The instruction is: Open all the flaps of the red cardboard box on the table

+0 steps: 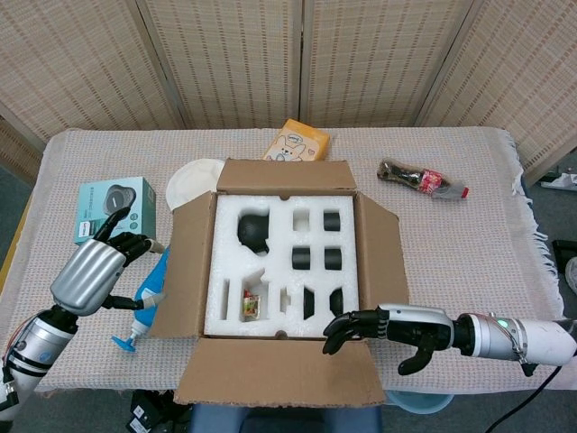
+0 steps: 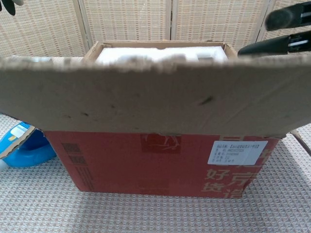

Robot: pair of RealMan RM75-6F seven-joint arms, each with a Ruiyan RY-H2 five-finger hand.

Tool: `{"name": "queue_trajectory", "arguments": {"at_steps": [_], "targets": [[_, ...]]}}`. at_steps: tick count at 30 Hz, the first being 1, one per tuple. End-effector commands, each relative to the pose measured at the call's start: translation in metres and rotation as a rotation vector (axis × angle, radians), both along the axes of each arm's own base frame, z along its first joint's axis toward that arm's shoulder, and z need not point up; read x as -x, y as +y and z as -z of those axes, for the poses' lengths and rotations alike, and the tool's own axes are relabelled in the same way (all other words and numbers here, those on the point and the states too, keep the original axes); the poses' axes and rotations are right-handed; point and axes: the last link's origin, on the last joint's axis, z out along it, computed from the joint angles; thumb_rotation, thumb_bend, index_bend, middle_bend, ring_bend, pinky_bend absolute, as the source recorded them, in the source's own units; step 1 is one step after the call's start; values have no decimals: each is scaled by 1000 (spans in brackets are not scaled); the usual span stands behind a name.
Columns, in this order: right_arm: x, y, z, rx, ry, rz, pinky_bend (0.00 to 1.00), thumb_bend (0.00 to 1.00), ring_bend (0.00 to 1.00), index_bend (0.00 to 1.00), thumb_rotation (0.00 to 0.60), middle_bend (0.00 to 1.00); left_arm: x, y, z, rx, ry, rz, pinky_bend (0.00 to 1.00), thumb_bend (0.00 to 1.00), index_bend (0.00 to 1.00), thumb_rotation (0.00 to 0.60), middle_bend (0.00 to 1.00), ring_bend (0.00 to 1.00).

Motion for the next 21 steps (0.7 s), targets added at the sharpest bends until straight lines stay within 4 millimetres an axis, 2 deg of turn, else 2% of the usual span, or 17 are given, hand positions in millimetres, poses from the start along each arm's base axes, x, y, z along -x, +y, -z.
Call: {"name": "queue_trajectory", "arguments": {"at_steps": [1,3,7,10,14,16,18,19,21], "targets": [[5,-3,2,103,48,13,0,72,186,150,369,227,2,0,0,-4,-3,-10,0,216,378,344,423,393],[6,-3,3,173,73,9,0,73,186,150,372,221,5,1,-1,-9,-4,-22,0,216,378,344,423,393],[15,-7,1,478,187,-27,0,73,185,149,376,206,16,1,-4,-37,5,-65,0,221,367,342,421,396],[26,-8,-2,685,271,-11,0,73,180,146,416,188,29,1,-6,-63,4,-114,0,227,354,343,418,396],[46,-10,-6,926,392,11,0,77,160,133,526,162,47,2,-10,-105,-9,-191,0,241,324,353,401,386],[58,-10,-7,1029,458,22,0,77,151,122,555,154,56,0,-12,-128,-7,-225,0,248,309,436,392,381],[73,-8,-8,1132,540,31,0,78,143,109,590,147,66,-2,-14,-153,-11,-267,0,250,294,556,383,373],[81,-7,-9,1186,587,38,0,78,141,105,594,146,72,-3,-15,-169,-5,-287,0,251,283,588,379,369],[94,-4,-11,1261,664,43,0,77,134,99,600,138,80,-6,-16,-200,7,-313,0,253,270,600,371,359]]}}
